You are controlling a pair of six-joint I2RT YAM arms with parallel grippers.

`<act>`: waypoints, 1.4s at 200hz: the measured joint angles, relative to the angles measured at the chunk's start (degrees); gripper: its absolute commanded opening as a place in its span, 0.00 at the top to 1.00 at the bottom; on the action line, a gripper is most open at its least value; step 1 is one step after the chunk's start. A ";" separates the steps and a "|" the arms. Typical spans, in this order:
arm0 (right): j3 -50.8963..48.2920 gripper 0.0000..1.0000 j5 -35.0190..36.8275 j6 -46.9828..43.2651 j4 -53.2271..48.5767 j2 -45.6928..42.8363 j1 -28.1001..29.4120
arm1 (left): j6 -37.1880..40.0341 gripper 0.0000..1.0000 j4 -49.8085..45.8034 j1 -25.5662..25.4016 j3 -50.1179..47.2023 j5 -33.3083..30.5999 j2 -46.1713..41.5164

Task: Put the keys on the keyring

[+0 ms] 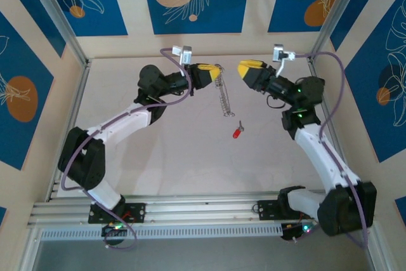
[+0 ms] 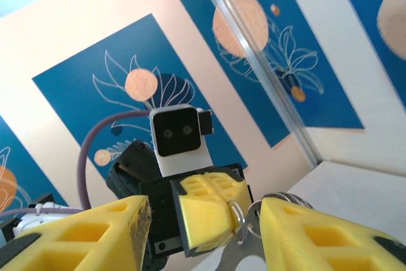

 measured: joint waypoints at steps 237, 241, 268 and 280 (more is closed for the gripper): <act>-18.82 0.49 10.95 -5.40 -21.31 -4.63 -2.45 | 25.59 1.00 11.80 -0.15 -8.55 0.85 -12.26; -18.86 0.49 10.93 -5.42 -21.20 -4.42 -2.38 | 26.03 1.00 11.56 -0.15 -8.48 1.31 -12.33; -18.97 0.49 10.95 -5.42 -20.96 -3.54 -2.34 | 28.57 1.00 9.99 -0.15 -7.85 3.65 -12.72; -18.97 0.49 11.10 -5.42 -20.96 -3.26 -2.34 | 29.49 1.00 9.18 -0.15 -7.63 4.26 -12.90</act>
